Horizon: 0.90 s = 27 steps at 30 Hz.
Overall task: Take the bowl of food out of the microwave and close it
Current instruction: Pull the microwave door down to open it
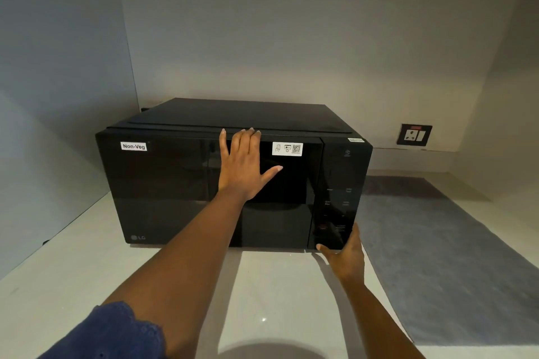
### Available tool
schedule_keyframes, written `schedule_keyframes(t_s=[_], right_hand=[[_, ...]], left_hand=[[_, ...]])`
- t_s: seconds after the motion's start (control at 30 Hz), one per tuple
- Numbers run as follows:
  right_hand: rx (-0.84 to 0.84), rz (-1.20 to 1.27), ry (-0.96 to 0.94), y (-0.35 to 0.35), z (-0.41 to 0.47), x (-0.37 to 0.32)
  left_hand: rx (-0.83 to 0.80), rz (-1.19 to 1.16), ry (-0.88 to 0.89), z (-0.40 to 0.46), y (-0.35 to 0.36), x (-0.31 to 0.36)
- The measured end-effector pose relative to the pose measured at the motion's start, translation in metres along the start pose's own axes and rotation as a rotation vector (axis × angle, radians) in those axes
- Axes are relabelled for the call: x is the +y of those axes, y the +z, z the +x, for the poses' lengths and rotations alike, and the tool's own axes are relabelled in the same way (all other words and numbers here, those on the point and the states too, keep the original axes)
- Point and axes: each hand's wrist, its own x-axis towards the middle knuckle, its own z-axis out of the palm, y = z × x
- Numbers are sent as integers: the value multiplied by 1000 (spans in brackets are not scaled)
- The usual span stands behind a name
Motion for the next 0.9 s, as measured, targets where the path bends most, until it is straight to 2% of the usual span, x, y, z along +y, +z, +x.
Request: schedule_keyframes(t_s=[0.27,0.6,0.9], right_hand=[[152,67,22,16,3,3],[237,-123,60,35,10,8],[322,-142,60,44,16,11]], left_hand=[[22,27,4,1,3,3],[55,5,4,2,8,0],[112,12,9,-2,8,0]])
